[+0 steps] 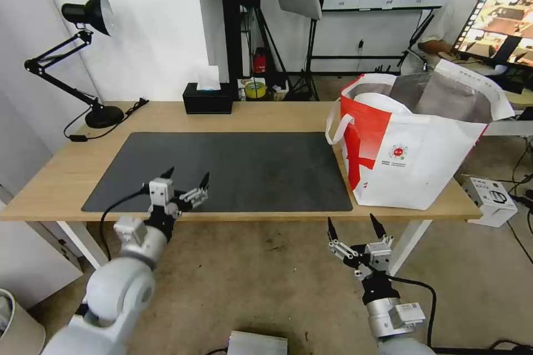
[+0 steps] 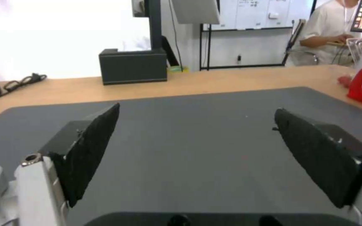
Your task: Pick up the trash from the table and place it into the takeout bag.
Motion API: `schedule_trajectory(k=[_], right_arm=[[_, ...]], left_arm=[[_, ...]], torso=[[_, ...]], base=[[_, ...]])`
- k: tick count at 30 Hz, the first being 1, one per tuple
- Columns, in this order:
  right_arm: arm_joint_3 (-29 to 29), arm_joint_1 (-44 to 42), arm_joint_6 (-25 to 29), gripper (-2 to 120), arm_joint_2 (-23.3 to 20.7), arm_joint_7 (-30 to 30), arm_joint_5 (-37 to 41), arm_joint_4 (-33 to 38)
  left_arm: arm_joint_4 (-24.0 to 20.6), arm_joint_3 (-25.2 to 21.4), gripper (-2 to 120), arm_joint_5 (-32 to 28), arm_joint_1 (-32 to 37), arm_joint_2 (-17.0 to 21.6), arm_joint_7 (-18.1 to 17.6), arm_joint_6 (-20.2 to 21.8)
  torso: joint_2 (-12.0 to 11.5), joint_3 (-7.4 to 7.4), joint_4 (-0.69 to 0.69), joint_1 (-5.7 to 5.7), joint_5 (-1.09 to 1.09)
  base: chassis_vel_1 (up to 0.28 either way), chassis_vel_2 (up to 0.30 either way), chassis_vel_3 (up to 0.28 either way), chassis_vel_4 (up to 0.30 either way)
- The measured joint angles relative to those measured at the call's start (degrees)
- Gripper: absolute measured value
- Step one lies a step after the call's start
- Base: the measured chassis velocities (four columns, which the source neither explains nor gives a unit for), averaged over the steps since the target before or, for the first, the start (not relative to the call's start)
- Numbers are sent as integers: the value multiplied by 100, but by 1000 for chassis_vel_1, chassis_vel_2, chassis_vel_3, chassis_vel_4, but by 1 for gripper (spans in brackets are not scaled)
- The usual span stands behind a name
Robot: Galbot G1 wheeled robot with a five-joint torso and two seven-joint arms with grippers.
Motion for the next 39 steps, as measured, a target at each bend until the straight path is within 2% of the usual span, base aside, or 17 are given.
schedule_trajectory(k=[5, 8, 11, 22, 30, 39], right_arm=[[0, 0, 0, 100, 0, 0, 0, 0], [0, 0, 0, 100, 0, 0, 0, 0], [0, 0, 0, 100, 0, 0, 0, 0], [0, 0, 0, 100, 0, 0, 0, 0], [0, 0, 0, 100, 0, 0, 0, 0], [0, 0, 0, 100, 0, 0, 0, 0]], left_arm=[[-161, -113, 100, 372, 312, -291, 98, -86], [-281, -225, 100, 835, 678, -689, 204, -264], [-395, -311, 100, 986, 871, -896, 268, -350], [-610, -519, 100, 1160, 1354, -1292, 356, -435], [-590, -635, 100, 1604, 1541, -1574, 290, -656], [-506, -614, 100, 1808, 1565, -1736, 252, -763]], torso=[[0, 0, -1, 0, 1], [0, 0, 0, 0, 0], [0, 0, 0, 0, 0], [0, 1, 0, 0, 0], [0, 1, 0, 0, 0], [-1, 0, 0, 0, 0]], base=[[0, 0, 0, 0], [0, 0, 0, 0], [0, 0, 0, 0], [0, 0, 0, 0], [0, 0, 0, 0], [0, 0, 0, 0]])
